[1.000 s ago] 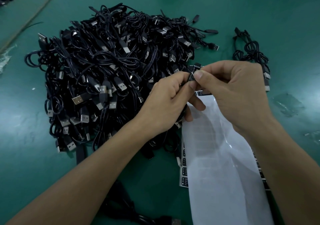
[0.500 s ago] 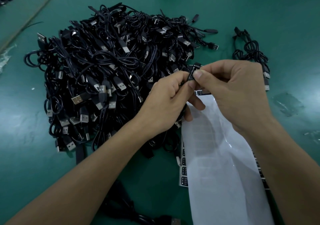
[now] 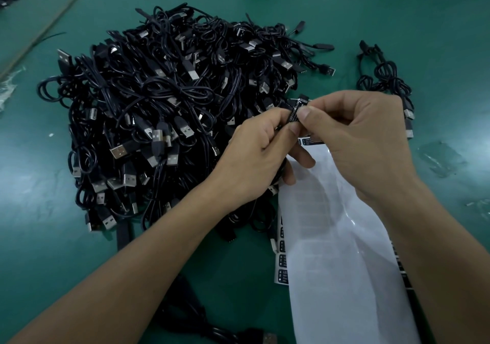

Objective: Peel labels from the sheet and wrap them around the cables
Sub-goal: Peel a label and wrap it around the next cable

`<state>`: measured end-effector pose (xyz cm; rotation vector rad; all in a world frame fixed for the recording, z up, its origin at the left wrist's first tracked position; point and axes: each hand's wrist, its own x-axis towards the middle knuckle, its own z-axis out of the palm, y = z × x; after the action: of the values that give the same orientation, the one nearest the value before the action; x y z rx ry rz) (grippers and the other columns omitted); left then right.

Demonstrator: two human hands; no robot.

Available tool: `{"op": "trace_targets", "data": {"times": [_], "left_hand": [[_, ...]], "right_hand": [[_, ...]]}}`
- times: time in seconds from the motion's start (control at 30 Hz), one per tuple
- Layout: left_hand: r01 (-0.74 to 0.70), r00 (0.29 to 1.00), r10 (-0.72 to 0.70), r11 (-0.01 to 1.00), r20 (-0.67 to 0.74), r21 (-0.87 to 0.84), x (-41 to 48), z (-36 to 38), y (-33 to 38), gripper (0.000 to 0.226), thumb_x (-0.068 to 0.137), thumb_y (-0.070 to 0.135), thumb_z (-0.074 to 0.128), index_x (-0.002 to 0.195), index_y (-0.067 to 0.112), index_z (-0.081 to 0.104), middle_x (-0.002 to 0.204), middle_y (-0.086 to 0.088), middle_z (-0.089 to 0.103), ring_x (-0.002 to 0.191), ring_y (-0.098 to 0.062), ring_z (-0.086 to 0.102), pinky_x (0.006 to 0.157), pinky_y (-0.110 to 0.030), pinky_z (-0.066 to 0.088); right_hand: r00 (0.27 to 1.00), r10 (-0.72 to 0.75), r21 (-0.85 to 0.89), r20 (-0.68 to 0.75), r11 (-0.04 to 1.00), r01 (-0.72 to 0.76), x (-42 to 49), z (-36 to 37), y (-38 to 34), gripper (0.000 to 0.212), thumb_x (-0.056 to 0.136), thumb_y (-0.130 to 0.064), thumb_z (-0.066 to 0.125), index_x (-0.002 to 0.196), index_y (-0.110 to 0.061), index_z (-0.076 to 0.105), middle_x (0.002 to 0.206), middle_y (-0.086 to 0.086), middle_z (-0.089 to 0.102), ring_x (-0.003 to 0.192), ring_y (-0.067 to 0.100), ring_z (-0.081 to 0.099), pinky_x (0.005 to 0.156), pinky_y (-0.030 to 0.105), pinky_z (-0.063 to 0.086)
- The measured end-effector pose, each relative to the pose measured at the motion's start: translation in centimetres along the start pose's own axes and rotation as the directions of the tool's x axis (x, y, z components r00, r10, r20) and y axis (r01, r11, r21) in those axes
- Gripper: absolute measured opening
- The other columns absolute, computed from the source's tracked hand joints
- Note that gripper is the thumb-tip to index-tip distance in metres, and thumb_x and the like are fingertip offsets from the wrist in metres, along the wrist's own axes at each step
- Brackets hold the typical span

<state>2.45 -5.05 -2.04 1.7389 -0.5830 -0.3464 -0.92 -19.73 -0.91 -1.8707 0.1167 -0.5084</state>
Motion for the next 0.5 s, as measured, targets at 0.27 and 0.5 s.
{"op": "trace_targets", "data": {"times": [0.27, 0.5], "left_hand": [[-0.001, 1.0, 0.001, 1.0, 0.007, -0.003, -0.01, -0.06, 0.05, 0.02, 0.108, 0.021, 0.042, 0.104, 0.017, 0.061, 0.078, -0.003, 0.076, 0.045, -0.019, 0.063, 0.044, -0.023, 0.042], [-0.019, 1.0, 0.019, 1.0, 0.006, 0.0, 0.06, -0.07, -0.04, 0.02, 0.108, 0.021, 0.043, 0.101, 0.022, 0.061, 0.078, -0.002, 0.076, 0.044, -0.02, 0.063, 0.044, -0.024, 0.043]], "right_hand": [[1.0, -0.006, -0.006, -0.01, 1.0, 0.006, 0.08, 0.03, 0.08, 0.014, 0.086, -0.019, 0.075, 0.076, -0.028, 0.073, 0.071, -0.011, 0.074, 0.069, 0.007, 0.072, 0.068, 0.025, 0.058], [1.0, -0.011, 0.001, -0.002, 1.0, 0.011, 0.07, -0.03, 0.03, 0.015, 0.087, -0.018, 0.076, 0.077, -0.028, 0.073, 0.071, -0.01, 0.075, 0.068, 0.006, 0.072, 0.066, 0.023, 0.056]]}}
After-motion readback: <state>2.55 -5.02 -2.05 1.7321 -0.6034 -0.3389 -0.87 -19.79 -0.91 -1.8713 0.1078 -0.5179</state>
